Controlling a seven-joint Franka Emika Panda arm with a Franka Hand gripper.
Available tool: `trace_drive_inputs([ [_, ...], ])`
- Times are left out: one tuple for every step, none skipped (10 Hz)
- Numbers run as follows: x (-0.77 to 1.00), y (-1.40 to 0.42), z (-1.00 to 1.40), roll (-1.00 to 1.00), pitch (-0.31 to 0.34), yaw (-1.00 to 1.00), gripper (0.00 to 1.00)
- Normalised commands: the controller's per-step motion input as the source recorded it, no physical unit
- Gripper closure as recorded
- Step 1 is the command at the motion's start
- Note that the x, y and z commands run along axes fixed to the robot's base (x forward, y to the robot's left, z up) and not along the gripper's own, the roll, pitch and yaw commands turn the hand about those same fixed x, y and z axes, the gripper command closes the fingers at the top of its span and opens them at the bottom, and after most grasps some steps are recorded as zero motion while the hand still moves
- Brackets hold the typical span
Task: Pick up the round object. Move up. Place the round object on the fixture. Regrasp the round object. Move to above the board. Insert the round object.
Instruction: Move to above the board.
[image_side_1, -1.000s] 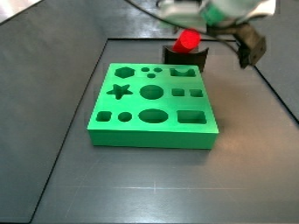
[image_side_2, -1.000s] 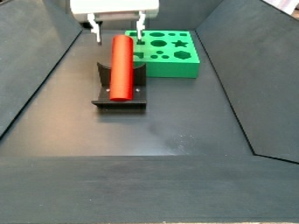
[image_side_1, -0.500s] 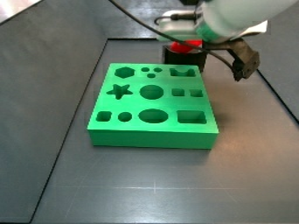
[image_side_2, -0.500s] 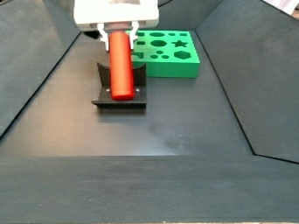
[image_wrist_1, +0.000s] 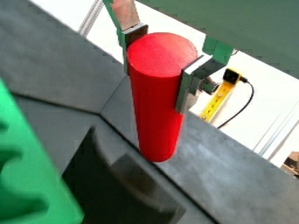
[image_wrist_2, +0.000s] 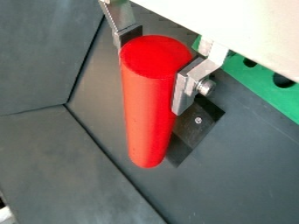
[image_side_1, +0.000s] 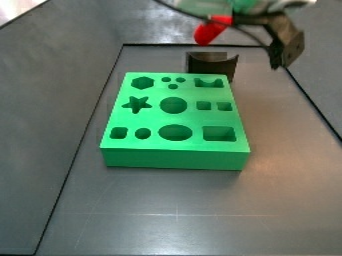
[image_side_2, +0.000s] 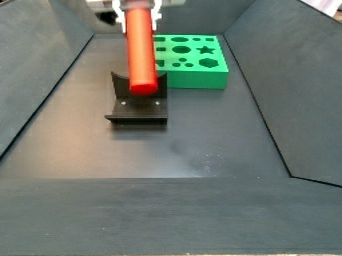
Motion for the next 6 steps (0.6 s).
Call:
trace_drive_inputs([
  [-0.11, -0.04, 1.00, -0.06, 0.132, 0.09, 1.00],
  [-0.10, -0.04, 1.00, -0.05, 0.091, 0.11, 1.00],
  [-0.10, -0.03, 1.00, -0.05, 0.055, 0.12, 1.00],
  [-0.09, -0.03, 1.00, -0.05, 0.030, 0.11, 1.00],
  [-0.09, -0.03, 1.00, -0.05, 0.019, 0.10, 1.00],
  [-0.08, -0.03, 1.00, -0.04, -0.001, 0.08, 1.00],
])
